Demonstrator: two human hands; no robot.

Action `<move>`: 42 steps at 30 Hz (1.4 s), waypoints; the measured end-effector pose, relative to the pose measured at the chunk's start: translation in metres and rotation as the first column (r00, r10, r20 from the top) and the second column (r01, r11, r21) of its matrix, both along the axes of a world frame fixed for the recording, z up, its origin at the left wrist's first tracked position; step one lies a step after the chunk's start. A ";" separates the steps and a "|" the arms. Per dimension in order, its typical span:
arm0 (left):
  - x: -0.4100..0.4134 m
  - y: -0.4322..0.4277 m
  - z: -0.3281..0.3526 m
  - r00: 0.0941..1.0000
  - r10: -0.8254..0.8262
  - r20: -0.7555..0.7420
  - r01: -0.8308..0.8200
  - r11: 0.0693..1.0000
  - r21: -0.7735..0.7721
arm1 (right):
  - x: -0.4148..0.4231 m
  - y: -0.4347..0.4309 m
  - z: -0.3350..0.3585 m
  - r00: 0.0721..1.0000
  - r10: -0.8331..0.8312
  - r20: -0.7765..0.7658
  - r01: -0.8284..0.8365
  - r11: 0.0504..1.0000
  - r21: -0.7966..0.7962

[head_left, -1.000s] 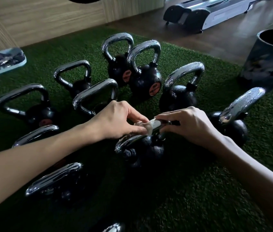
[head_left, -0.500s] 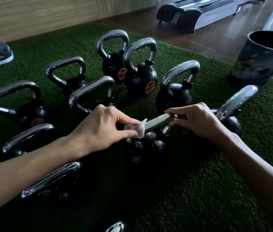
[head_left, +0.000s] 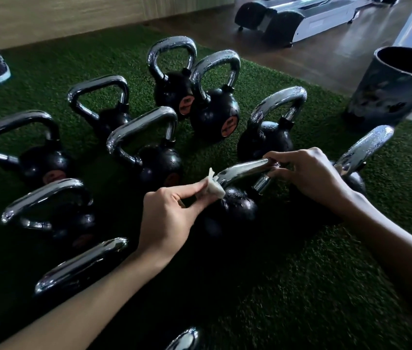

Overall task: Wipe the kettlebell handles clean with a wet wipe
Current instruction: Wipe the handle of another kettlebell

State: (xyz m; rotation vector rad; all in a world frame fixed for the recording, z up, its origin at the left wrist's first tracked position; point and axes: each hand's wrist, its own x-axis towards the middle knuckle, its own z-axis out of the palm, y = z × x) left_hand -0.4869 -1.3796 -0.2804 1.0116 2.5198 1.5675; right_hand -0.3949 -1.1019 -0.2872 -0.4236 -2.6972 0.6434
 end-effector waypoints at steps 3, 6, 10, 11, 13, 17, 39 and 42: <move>0.001 0.000 -0.016 0.989 0.041 0.145 -0.046 0.998 0.037 | 0.000 -0.001 0.000 0.999 0.026 -0.019 -0.025 0.999 0.028; 0.007 0.000 -0.016 0.989 0.019 0.150 -0.031 0.996 0.080 | 0.002 -0.003 0.000 0.999 0.037 -0.039 -0.036 0.999 0.024; 0.008 0.002 -0.021 0.986 0.042 0.162 -0.056 0.995 0.079 | 0.000 -0.004 -0.002 0.999 0.023 -0.037 -0.022 1.000 0.007; 0.008 0.002 -0.025 0.978 0.046 0.205 -0.057 0.997 0.048 | 0.000 -0.004 -0.002 0.999 0.013 -0.033 -0.013 1.000 -0.004; 0.007 0.003 -0.033 0.957 0.041 0.288 -0.040 0.999 -0.010 | -0.002 -0.002 -0.003 0.999 -0.006 -0.037 0.005 1.000 -0.013; -0.006 -0.001 -0.032 0.965 0.043 0.260 -0.013 0.993 -0.115 | -0.002 -0.002 -0.005 0.997 -0.007 -0.075 0.005 0.999 -0.035; -0.016 0.047 0.061 0.972 -0.236 -0.021 0.232 0.965 -0.119 | 0.017 -0.046 0.010 0.960 0.009 -0.281 -0.254 0.455 -0.853; -0.012 0.054 0.059 0.954 -0.272 -0.127 0.254 0.957 -0.142 | 0.015 -0.050 0.005 0.960 -0.019 -0.279 -0.251 0.380 -0.890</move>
